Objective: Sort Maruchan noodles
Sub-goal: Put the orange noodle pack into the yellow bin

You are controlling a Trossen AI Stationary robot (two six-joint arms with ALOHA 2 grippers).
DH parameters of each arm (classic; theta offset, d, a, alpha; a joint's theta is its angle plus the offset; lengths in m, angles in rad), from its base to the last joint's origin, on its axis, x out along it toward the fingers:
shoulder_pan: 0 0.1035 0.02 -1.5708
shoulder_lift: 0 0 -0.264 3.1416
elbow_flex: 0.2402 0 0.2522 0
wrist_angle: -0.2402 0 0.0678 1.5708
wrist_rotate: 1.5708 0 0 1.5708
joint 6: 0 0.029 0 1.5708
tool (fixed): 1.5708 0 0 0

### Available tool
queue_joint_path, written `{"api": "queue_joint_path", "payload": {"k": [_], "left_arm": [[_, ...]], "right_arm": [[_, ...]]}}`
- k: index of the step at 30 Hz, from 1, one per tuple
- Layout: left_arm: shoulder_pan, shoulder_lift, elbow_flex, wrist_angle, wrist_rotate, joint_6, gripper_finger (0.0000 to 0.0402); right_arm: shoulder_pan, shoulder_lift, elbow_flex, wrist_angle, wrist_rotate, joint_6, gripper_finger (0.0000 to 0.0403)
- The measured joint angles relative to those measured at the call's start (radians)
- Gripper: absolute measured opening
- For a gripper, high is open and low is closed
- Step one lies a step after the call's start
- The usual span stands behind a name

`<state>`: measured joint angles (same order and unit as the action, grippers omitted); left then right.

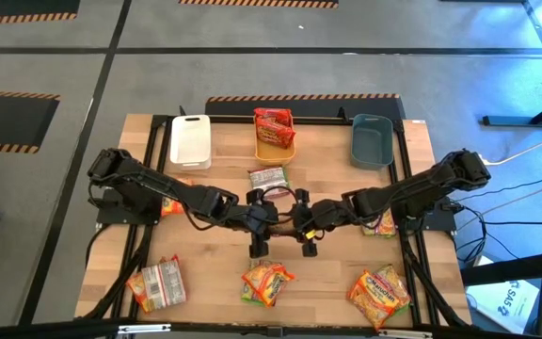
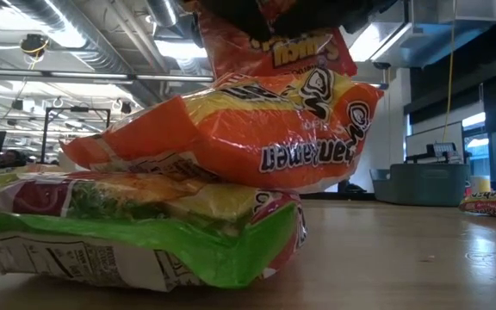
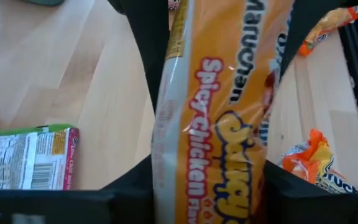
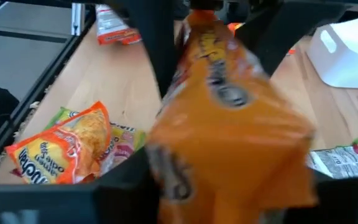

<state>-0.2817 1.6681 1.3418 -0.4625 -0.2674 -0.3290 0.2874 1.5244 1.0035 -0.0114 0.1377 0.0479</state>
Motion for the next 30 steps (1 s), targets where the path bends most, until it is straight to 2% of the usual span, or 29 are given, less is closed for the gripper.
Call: {"api": "queue_joint_path", "payload": {"k": [2,4,8,10,12,16,19,24,27,30], "left_arm": [[0.0,0.0,0.0,-0.002,-0.007,0.0,0.0124],[0.0,-0.009,0.0,-0.027,-0.005,0.0,0.0124],[-0.018,-0.077,0.0,-0.163,0.012,-0.033,0.0127],[-0.041,-0.123,0.0,-0.194,-0.023,-0.035,0.0129],[-0.068,-0.172,0.0,-0.223,-0.09,-0.034,0.0129],[-0.107,-0.257,-0.047,-0.139,-0.246,0.014,0.013],[-0.108,-0.318,-0.154,-0.003,-0.272,0.055,0.0131],[-0.063,-0.4,-0.382,0.359,-0.268,0.114,0.0131],[-0.029,-0.423,-0.513,0.644,-0.228,0.197,0.0131],[0.014,-0.427,-0.604,0.902,-0.147,0.295,0.0132]], "right_arm": [[0.0,-0.023,0.002,-0.049,-0.002,-0.003,0.0205],[0.0,-0.062,0.025,-0.174,-0.006,-0.005,0.0222],[0.023,-0.158,0.039,-0.407,-0.081,0.016,0.0242],[0.04,-0.208,0.009,-0.442,-0.084,0.024,0.0247],[0.057,-0.272,-0.07,-0.424,-0.041,0.024,0.0247],[0.05,-0.382,-0.301,-0.064,0.049,-0.001,0.0247],[0.003,-0.402,-0.481,0.299,0.049,-0.024,0.0247],[-0.087,-0.351,-0.67,0.821,0.014,-0.001,0.0247],[-0.138,-0.286,-0.696,1.029,-0.016,-0.001,0.0247],[-0.177,-0.225,-0.679,1.159,-0.041,-0.057,0.0247]]}}
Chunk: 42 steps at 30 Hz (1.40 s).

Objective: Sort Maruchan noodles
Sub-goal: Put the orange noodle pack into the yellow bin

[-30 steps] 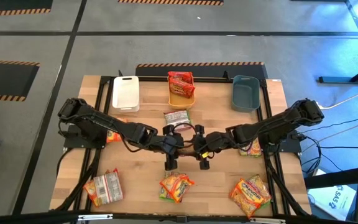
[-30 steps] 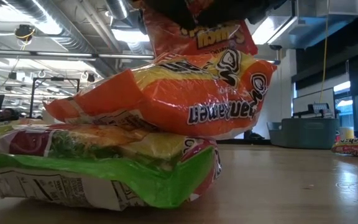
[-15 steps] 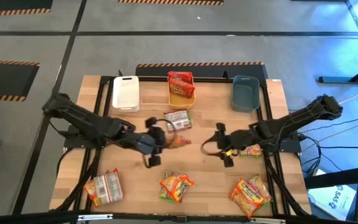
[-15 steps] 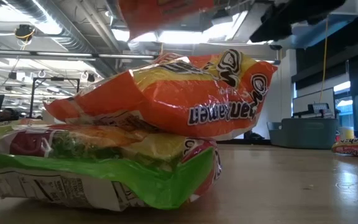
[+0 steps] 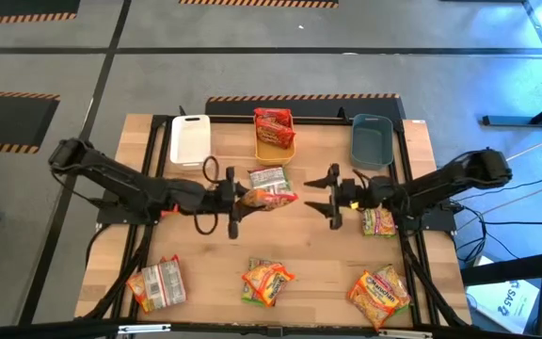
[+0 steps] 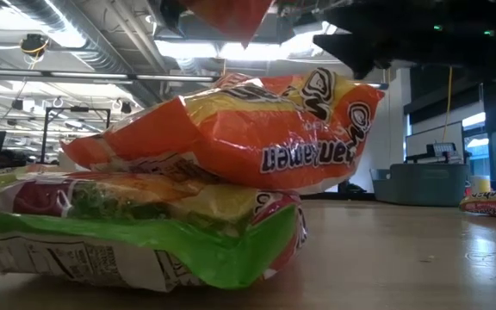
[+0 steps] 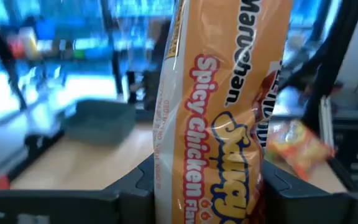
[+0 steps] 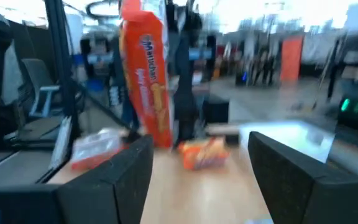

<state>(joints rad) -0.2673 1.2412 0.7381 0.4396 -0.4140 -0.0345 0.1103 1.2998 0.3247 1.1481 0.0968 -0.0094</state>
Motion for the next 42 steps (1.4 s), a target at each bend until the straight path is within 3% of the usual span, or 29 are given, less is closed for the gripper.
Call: {"api": "queue_joint_path", "payload": {"k": [8,16,25,30,35,42], "left_arm": [[0.144,0.001,-0.069,0.222,0.117,0.144,0.0132],[0.235,-0.003,-0.07,0.308,0.26,0.099,0.0132],[0.244,-0.023,-0.07,0.375,0.261,0.182,0.0132],[0.245,-0.025,-0.07,0.356,0.199,0.205,0.0132],[0.247,-0.024,-0.07,0.393,0.242,0.202,0.0132],[0.266,-0.017,-0.07,0.403,0.269,0.193,0.0132]], "right_arm": [[-0.137,0.111,0.186,-0.033,-0.121,-0.017,0.0252],[-0.187,0.123,0.373,-0.191,-0.228,0.001,0.0296],[-0.184,0.122,0.433,-0.236,-0.264,-0.044,0.0308],[-0.183,0.125,0.445,-0.263,-0.352,-0.042,0.0303],[-0.183,0.135,0.469,-0.244,-0.281,-0.025,0.0303],[-0.182,0.224,0.601,-0.301,-0.327,-0.053,0.0302]]}}
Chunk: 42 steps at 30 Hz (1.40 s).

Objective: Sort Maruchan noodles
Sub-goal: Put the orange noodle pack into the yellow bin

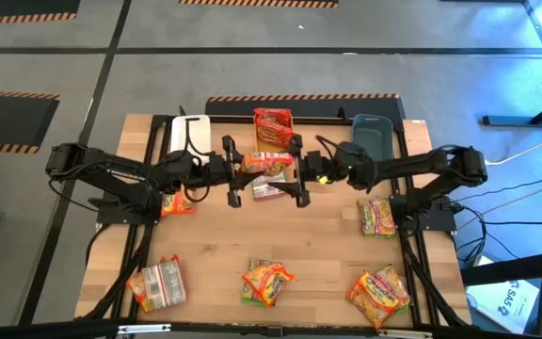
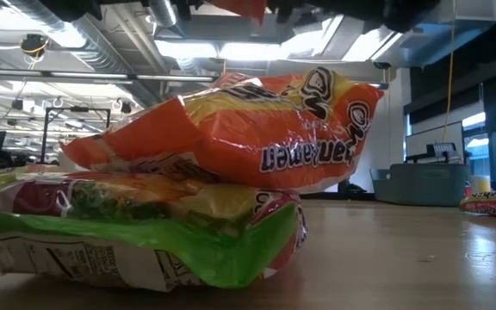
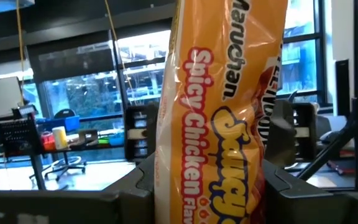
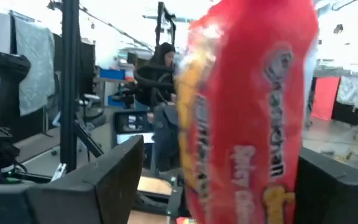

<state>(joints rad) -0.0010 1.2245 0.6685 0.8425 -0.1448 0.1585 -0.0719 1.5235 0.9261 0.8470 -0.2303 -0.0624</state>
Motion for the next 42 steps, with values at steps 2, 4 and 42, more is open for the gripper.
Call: {"api": "queue_joint_path", "payload": {"k": [2,4,42], "left_arm": [[0.001,-0.002,0.0,0.002,-0.003,-0.006,0.0132],[0.002,-0.003,0.0,0.008,0.003,-0.006,0.0132],[-0.019,-0.45,0.002,-0.985,-0.316,-0.211,0.0193]], "right_arm": [[-0.003,0.018,0.023,-0.004,0.001,-0.017,0.0301],[-0.003,0.018,0.029,-0.003,-0.006,-0.046,0.029],[-0.199,-0.02,0.209,-0.623,0.021,-0.05,0.0118]]}}
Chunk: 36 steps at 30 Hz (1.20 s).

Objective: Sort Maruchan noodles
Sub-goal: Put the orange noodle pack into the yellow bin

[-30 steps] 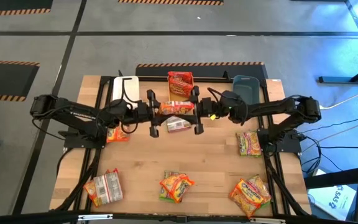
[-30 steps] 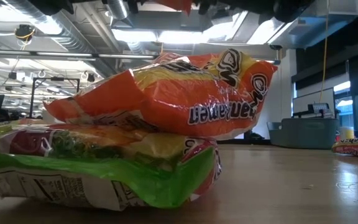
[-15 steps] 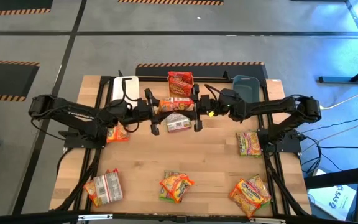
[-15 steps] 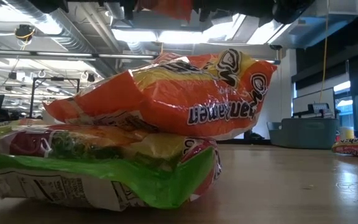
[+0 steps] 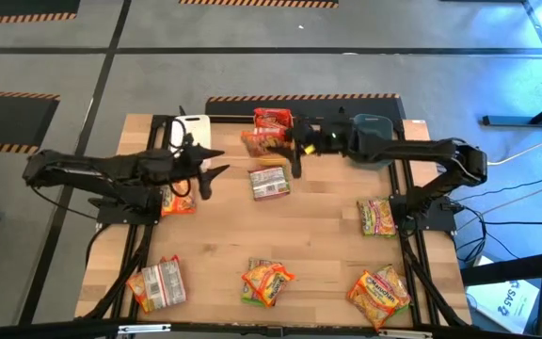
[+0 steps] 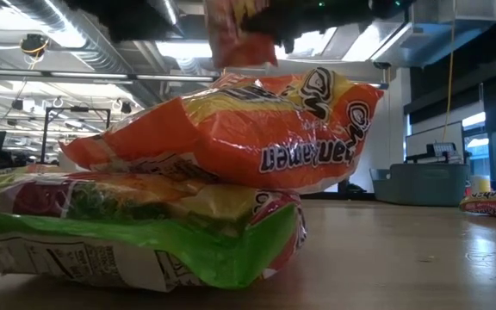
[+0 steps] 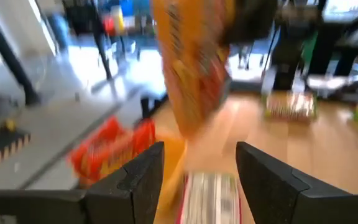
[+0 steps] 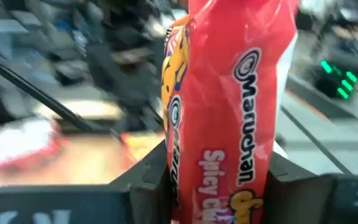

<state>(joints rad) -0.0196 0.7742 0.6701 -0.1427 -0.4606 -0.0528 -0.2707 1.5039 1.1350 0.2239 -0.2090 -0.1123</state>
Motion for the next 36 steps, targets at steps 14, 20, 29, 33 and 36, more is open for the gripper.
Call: {"api": "queue_joint_path", "payload": {"k": [14,20,29,33,36], "left_arm": [[0.0,0.059,-0.001,-0.157,0.009,-0.095,0.0193],[0.0,0.086,-0.001,-0.155,0.009,-0.097,0.0193],[0.0,0.097,-0.002,-0.155,0.009,-0.097,0.0193],[0.0,0.097,-0.002,-0.154,0.009,-0.095,0.0193],[0.0,0.097,-0.002,-0.153,0.009,-0.095,0.0193]], "right_arm": [[-0.165,0.266,0.612,-0.861,0.07,-0.131,0.0113],[-0.178,0.408,0.784,-1.052,0.069,-0.175,0.011],[-0.183,0.527,0.787,-1.095,0.109,-0.228,0.0111],[-0.182,0.557,0.787,-1.104,0.153,-0.238,0.0113],[-0.182,0.575,0.787,-1.12,0.218,-0.249,0.0113]]}}
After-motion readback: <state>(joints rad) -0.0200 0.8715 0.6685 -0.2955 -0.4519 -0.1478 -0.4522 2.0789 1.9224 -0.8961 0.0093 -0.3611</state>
